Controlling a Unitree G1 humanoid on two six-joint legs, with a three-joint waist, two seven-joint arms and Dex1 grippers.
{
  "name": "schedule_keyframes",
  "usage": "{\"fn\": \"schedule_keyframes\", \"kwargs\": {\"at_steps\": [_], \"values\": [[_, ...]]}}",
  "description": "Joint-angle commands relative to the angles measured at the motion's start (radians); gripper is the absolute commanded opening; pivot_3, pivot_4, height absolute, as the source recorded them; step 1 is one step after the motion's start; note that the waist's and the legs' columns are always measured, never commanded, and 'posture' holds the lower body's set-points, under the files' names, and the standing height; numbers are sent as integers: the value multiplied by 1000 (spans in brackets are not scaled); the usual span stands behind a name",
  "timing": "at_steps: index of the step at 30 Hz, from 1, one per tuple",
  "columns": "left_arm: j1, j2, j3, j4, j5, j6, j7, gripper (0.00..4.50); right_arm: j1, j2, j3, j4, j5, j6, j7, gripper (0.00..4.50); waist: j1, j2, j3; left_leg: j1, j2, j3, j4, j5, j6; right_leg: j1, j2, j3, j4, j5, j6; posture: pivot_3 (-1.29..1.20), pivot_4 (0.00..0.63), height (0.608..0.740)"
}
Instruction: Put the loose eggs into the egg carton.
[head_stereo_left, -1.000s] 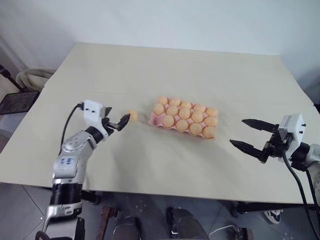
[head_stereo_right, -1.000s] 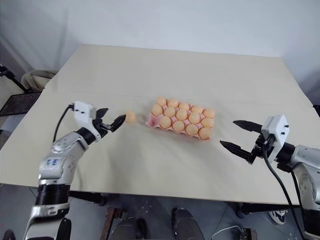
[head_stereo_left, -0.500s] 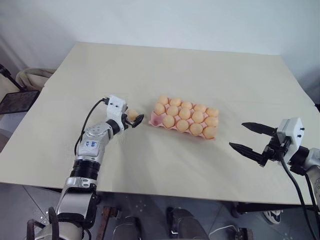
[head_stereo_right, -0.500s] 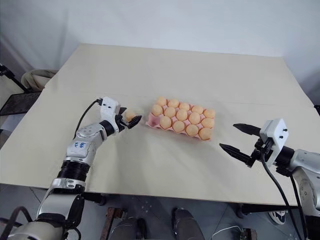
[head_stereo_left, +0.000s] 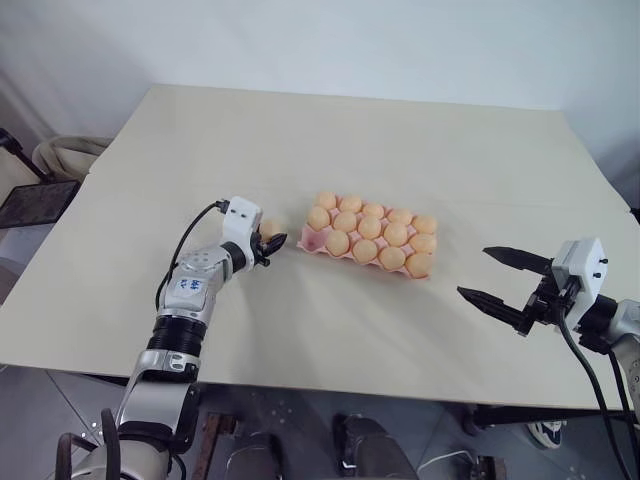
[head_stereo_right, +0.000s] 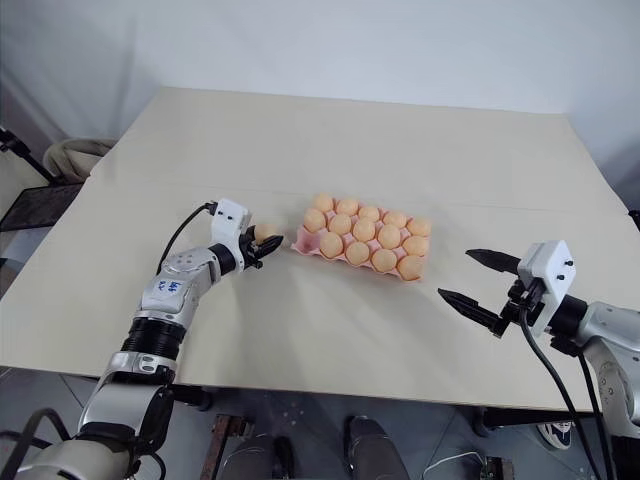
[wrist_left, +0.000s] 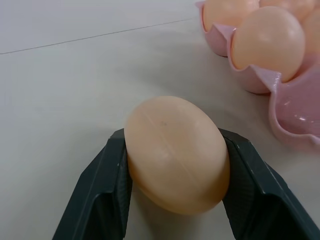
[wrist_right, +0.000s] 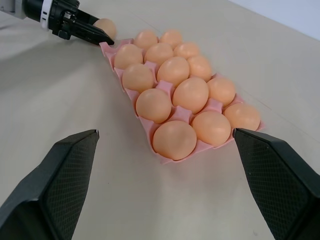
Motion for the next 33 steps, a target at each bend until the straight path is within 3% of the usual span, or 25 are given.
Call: {"fn": "schedule_keyframes", "kwargs": {"at_steps": [1, 7, 16, 19, 23, 24, 33], "values": [[-65, 31, -8, -87, -32, -41, -119, 2318, -11, 0, -39, -20, 16, -15, -7, 4500, 1, 0, 0, 0, 0, 0, 0, 0, 0, 0, 0, 0, 0, 0, 0, 0, 150, 740], [-171, 45, -40, 2, -61, -71, -328, 2318, -1, 7, -46, -29, 15, -23, -19, 4500, 6, 0, 0, 0, -1, 0, 0, 0, 0, 0, 0, -1, 0, 0, 0, 0, 150, 740], [-257, 6, -102, 210, 6, -142, -398, 2318, 69, 31, -87, -91, 21, -24, -57, 4500, 12, 0, 0, -1, -1, 0, 1, 0, 0, -1, 0, 0, 0, 0, 0, 0, 150, 740], [-270, -5, -98, 243, 12, -160, -403, 2948, 93, 35, -101, -107, 22, -22, -64, 4500, 16, 0, 0, -2, -1, 0, 1, 0, 0, -3, 0, 0, 1, 0, 0, 0, 150, 740], [-279, -18, -96, 275, 20, -192, -407, 4261, 101, 38, -105, -114, 23, -20, -74, 4500, 17, 0, 0, -3, -1, 0, 2, 0, 1, -3, 0, 0, 1, 0, 0, 0, 150, 740], [-285, -23, -95, 284, 21, -195, -407, 4411, 100, 39, -103, -116, 23, -19, -76, 4500, 17, 0, 0, -3, -1, 0, 2, 0, 1, -3, 0, 0, 2, 0, 0, 0, 150, 740], [-310, 16, -43, 253, -29, -140, -477, 4465, 86, 34, -95, -109, 24, -15, -81, 4500, 18, 0, 0, -3, -1, 0, 2, 0, 1, -5, 1, 1, 3, 0, 0, 0, 150, 740]]}}
